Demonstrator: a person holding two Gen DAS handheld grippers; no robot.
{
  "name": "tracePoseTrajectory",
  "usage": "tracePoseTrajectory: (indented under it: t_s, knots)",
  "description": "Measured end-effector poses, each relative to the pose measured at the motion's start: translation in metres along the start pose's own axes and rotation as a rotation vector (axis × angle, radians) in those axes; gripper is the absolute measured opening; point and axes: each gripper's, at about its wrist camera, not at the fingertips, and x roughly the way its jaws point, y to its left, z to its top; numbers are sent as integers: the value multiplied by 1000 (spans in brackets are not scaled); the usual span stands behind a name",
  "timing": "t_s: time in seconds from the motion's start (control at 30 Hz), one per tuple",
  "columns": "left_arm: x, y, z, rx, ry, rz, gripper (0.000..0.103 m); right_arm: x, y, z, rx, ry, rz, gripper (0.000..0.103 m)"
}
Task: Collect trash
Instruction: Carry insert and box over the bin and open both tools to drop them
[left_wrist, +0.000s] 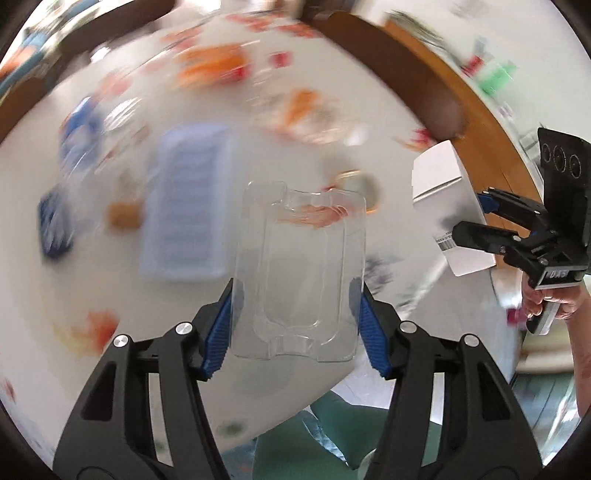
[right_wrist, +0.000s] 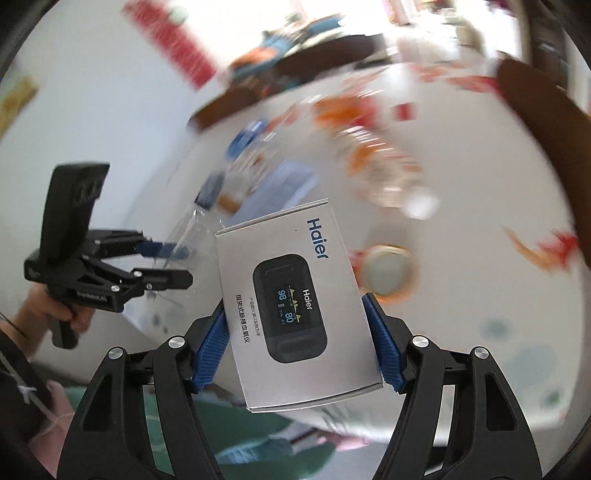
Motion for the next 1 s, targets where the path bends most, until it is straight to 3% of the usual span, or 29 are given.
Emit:
tracePoseTrajectory:
  t_s: [0.1,0.23,0.37,0.47,0.6,0.73,1.0]
  knots:
    - [19,-67,21,164,20,-37,57,-46,-31,-32,110,-70,-62,69]
    - [49,-156,26,361,77,-109,57,-105,-77,-105,316,-153,-175,69]
    - [85,-244,12,530,159,-182,57,-142,-113,-189,540,-199,-271,69]
    - [122,-296,-11,637,238,-229,57,-146,-138,-255,712,-201,-308,69]
    - [178,-349,-53,728,359,-278,57,-122,-177,-340,947,-185,-307,69]
    - [257,-369,-90,733,481,-256,57,-79,-216,-407,1117,-141,-257,69]
    - [442,-329,-142,637,661,-113,57,60,-292,-483,1340,-51,-170,69]
